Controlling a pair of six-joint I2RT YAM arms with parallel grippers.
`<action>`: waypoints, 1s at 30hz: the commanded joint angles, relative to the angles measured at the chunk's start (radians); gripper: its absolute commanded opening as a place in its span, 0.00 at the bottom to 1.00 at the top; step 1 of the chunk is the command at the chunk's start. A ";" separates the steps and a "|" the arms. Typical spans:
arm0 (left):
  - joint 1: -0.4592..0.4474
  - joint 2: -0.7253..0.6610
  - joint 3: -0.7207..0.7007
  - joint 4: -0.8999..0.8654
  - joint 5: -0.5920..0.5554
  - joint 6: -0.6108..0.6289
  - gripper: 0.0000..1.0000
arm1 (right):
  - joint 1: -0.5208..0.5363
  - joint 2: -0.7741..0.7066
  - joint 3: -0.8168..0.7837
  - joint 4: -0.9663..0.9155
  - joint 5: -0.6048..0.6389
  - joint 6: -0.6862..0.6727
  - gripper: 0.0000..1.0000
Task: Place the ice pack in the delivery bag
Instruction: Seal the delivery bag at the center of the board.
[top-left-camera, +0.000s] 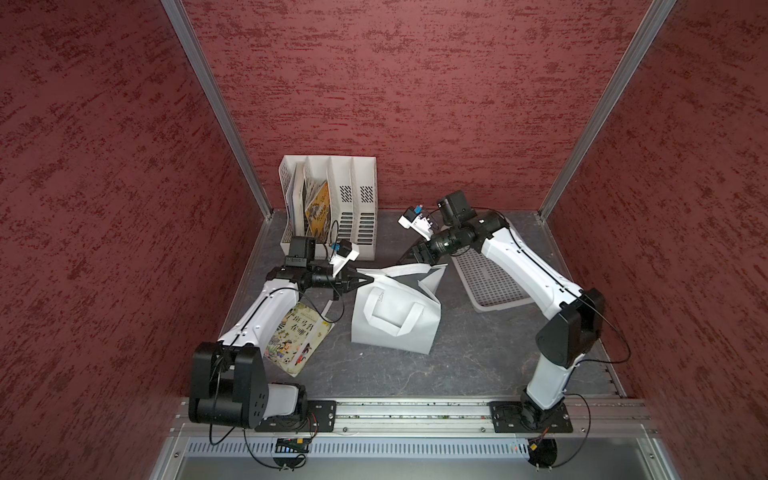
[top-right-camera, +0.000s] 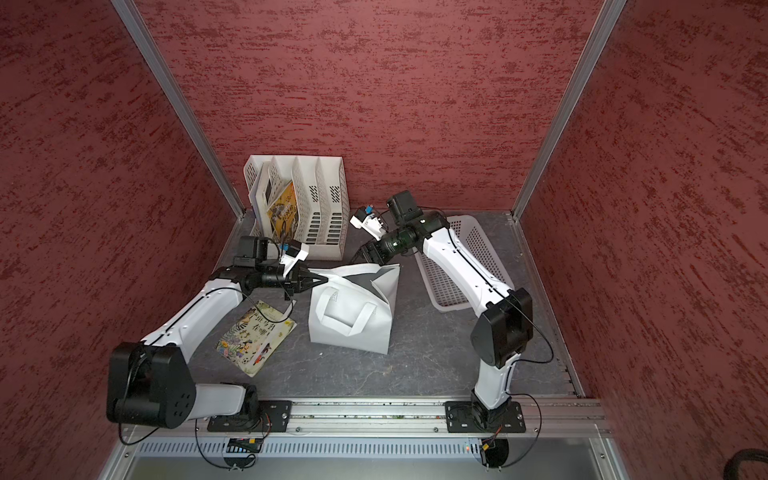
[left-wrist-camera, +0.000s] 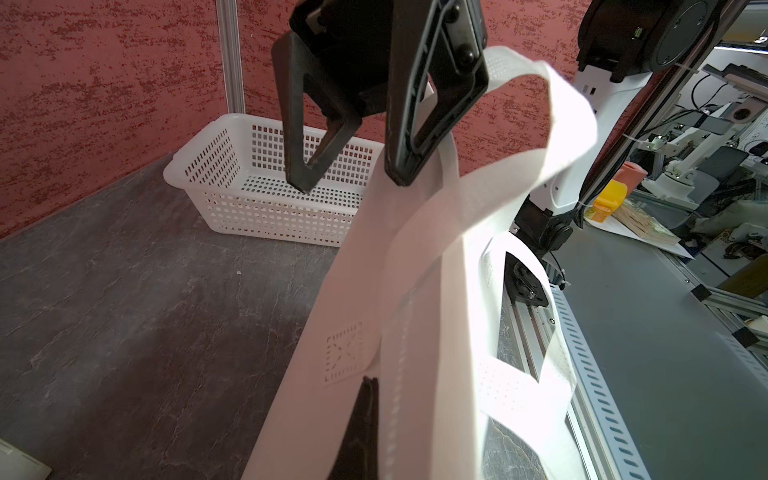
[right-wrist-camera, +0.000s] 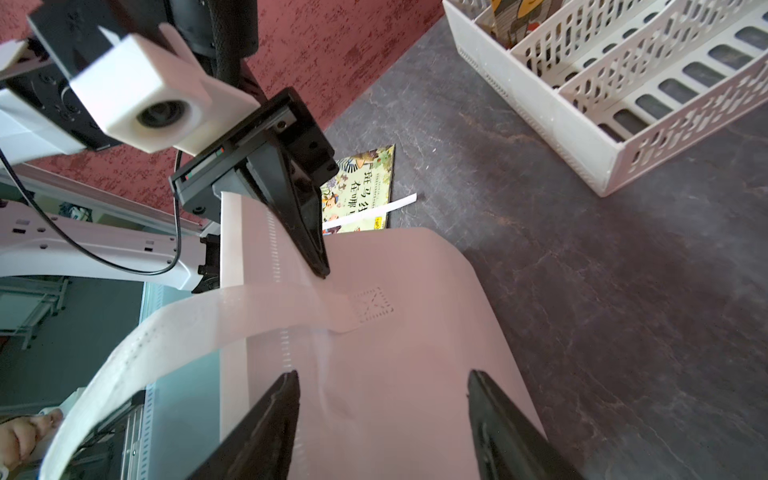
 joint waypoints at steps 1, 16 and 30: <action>-0.003 -0.018 0.019 -0.017 -0.003 0.007 0.00 | 0.029 0.003 0.022 -0.059 -0.023 -0.037 0.66; -0.003 -0.043 0.010 -0.024 -0.012 0.006 0.00 | 0.119 0.045 0.034 -0.142 0.057 -0.048 0.66; -0.002 -0.083 -0.012 -0.034 -0.015 0.005 0.00 | 0.161 0.103 0.089 -0.188 0.203 -0.034 0.63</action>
